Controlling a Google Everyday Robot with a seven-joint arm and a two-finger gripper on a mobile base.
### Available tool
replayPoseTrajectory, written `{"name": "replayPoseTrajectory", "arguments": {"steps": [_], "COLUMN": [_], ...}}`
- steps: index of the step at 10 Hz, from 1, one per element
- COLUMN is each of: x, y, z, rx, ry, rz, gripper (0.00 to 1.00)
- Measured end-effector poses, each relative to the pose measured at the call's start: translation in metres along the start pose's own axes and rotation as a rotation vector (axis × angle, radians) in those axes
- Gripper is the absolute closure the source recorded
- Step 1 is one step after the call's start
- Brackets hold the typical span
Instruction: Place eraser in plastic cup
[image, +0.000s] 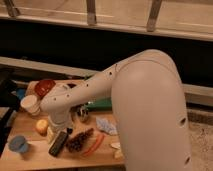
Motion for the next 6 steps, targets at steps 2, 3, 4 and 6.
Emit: {"name": "replayPoseTrajectory", "arguments": {"steps": [2, 3, 4, 6], "x": [-0.005, -0.006, -0.007, -0.007], "y": [0.005, 0.002, 0.000, -0.003], "z": [0.006, 0.014, 0.018, 0.029], "rx": [0.013, 0.019, 0.021, 0.025], "ry": [0.019, 0.035, 0.044, 0.071], "rz": [-0.012, -0.006, -0.002, 0.014], "gripper": [0.20, 0.20, 0.20, 0.20]}}
